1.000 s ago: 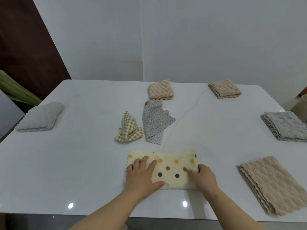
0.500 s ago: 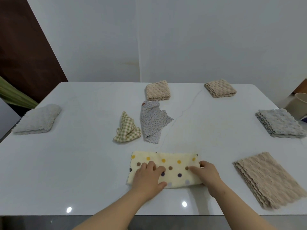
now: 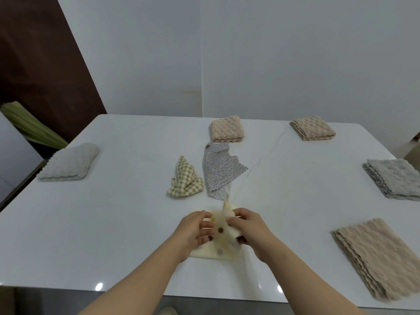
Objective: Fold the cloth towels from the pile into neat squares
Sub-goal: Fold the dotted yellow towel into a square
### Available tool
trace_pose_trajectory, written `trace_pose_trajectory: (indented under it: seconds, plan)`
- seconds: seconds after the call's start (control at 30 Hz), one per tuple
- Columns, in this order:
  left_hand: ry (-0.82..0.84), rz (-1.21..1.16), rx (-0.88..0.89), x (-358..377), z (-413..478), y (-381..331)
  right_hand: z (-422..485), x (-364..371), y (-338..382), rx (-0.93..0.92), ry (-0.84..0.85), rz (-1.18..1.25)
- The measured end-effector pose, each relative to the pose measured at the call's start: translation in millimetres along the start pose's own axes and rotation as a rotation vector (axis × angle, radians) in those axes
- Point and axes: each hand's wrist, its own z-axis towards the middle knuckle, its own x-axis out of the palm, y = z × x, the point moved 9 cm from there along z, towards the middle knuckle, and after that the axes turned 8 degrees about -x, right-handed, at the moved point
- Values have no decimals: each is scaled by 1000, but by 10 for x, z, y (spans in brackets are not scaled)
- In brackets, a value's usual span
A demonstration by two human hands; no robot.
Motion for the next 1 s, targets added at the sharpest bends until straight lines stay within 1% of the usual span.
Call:
trace_pose_trajectory:
  seconds: [0.1,0.2,0.27,0.37,0.43,0.5,0.6,0.73,0.87,0.93,0.97,1.0]
  plan:
    - [15,-42,-31,-104,-1,37,10,233,8,2,99,-48]
    - [82,-55,-73,-124,32,94,-5,383,-9,21,185,-99]
    - [55,15,-77,-161,53,116,14,347,-8,17,137,-95]
    - [-53,206,43,-247,74,59,36,185,-17,22,5,-91]
    - [-84,280,118,-280,66,10,31,114,-44,31,-32,-129]
    - [-112,364,181,-318,56,-42,25,96,-83,44,-33,-159]
    - [-171,558,264,-387,60,-87,17,137,-141,63,-1,-186]
    - [-255,627,285,-518,86,-51,34,208,-212,88,39,-225]
    - [-256,715,272,-548,103,-14,46,244,-268,118,70,-253]
    - [-280,828,275,-557,102,-16,60,225,-238,77,38,-285]
    - [-315,890,298,-564,88,-40,71,184,-176,10,-17,-349]
    - [-358,941,344,-562,59,-85,76,132,-85,-85,-82,-467]
